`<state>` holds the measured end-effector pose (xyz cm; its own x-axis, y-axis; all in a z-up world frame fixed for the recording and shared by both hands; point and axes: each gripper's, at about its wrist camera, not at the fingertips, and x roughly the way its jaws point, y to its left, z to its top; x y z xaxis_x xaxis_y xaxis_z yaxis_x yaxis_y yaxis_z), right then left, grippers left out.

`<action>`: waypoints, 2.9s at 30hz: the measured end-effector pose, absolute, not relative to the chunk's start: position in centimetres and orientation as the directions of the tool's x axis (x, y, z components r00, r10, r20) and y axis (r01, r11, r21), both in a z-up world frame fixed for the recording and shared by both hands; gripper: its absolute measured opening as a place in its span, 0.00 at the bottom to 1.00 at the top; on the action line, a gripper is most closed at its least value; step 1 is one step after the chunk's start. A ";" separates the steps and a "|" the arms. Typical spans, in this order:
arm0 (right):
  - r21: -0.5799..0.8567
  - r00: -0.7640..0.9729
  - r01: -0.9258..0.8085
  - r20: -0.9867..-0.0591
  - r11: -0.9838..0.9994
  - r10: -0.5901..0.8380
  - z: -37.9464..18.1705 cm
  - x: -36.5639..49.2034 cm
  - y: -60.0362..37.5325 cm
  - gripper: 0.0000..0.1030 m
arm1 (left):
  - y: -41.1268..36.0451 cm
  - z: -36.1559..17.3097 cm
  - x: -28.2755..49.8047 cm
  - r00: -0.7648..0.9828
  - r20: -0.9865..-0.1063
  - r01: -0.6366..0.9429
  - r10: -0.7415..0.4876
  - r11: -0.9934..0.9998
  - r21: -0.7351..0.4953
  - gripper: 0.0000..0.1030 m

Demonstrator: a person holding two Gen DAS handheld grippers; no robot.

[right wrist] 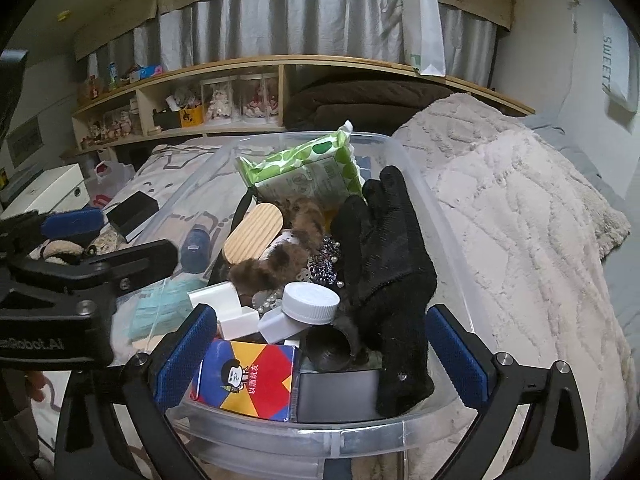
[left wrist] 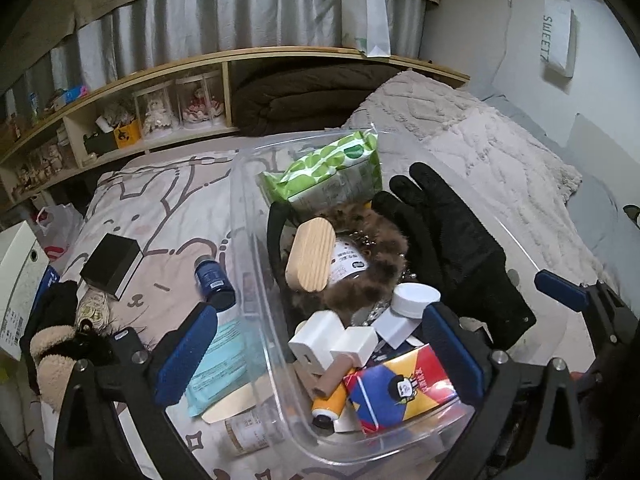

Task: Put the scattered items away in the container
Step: 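Raise both open grippers out of the box and back away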

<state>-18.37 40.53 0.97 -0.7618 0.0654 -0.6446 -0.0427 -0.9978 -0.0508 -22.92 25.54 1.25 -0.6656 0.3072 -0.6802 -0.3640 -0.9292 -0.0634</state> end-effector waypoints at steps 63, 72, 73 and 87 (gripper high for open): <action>-0.056 -0.867 -0.038 -0.495 -0.998 0.060 5.4 -2.8 28.4 1.00 | 6.5 2.7 -5.7 -0.826 -0.529 -0.203 0.193 -0.978 -0.040 1.00; -0.061 -0.871 -0.043 -0.486 -0.997 0.067 5.7 -1.0 27.5 1.00 | 5.7 2.8 -3.9 -0.827 -0.528 -0.206 0.194 -0.978 -0.035 1.00; -0.062 -0.872 -0.043 -0.485 -0.997 0.068 5.7 -0.8 27.5 1.00 | 5.6 2.8 -3.8 -0.829 -0.526 -0.204 0.191 -0.978 -0.034 1.00; -0.058 -0.876 -0.040 -0.478 -0.998 0.063 5.9 0.3 27.6 1.00 | 5.6 3.0 -2.5 -0.833 -0.518 -0.207 0.195 -0.978 -0.035 1.00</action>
